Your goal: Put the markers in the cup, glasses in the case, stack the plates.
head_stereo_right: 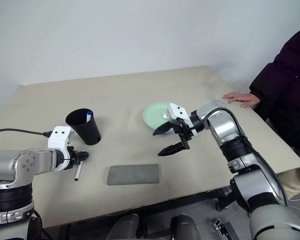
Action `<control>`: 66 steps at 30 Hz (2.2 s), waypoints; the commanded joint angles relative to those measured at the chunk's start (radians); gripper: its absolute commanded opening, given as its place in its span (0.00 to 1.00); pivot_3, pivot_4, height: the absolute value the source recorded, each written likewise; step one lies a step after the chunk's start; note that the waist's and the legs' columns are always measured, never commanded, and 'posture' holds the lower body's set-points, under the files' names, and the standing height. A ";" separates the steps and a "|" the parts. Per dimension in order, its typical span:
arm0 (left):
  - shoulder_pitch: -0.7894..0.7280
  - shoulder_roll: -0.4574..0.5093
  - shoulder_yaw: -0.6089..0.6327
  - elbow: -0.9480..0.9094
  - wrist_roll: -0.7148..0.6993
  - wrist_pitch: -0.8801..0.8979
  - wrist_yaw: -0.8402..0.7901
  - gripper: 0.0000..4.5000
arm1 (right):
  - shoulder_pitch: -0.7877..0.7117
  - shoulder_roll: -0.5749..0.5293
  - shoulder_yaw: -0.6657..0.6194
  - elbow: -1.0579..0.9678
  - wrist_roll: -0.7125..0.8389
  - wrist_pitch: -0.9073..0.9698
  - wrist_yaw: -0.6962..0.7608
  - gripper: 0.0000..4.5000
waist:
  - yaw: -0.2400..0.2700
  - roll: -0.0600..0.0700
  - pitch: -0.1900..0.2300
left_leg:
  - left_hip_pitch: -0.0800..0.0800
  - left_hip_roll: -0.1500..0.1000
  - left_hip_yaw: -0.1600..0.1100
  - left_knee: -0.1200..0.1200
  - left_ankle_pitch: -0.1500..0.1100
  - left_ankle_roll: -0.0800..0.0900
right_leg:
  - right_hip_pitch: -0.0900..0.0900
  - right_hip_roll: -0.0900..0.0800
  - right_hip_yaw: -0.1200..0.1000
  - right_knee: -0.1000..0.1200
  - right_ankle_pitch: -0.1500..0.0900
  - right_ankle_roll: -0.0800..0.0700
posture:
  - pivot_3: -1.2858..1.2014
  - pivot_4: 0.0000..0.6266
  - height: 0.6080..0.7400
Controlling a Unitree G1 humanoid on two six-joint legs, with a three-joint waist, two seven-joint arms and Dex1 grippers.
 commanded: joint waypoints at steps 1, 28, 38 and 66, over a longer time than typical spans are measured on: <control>-0.005 -0.007 -0.007 -0.020 0.029 0.007 -0.012 0.55 | -0.018 -0.004 -0.031 -0.036 0.015 -0.002 0.006 1.00 | 0.000 0.000 0.000 | 0.000 0.000 0.000 0.000 0.000 0.000 | 0.000 0.000 0.000 0.000 0.000 0.000 | 0.52 0.00 0.70; 0.087 0.008 -0.110 -0.057 0.111 -0.022 -0.101 0.01 | -0.021 -0.021 -0.022 -0.066 0.059 0.003 0.006 1.00 | -0.001 0.003 -0.001 | 0.001 0.000 0.000 -0.001 0.000 0.000 | 0.000 0.000 0.001 0.000 0.000 0.000 | 0.52 0.00 0.70; 0.163 0.117 -0.142 -0.129 0.084 -0.151 -0.238 0.01 | -0.028 -0.015 -0.021 -0.051 0.048 -0.007 0.006 1.00 | -0.001 0.003 -0.001 | 0.001 0.000 0.000 -0.003 0.000 0.000 | 0.000 0.000 0.001 -0.003 0.000 0.000 | 0.52 0.00 0.70; 0.088 0.123 0.117 -0.312 -0.217 -0.472 -0.510 0.01 | -0.030 -0.011 -0.014 -0.047 0.046 -0.006 0.006 1.00 | 0.000 0.003 0.000 | 0.000 0.000 0.000 -0.007 0.000 0.000 | 0.001 0.002 -0.003 -0.010 0.000 0.000 | 0.52 0.00 0.70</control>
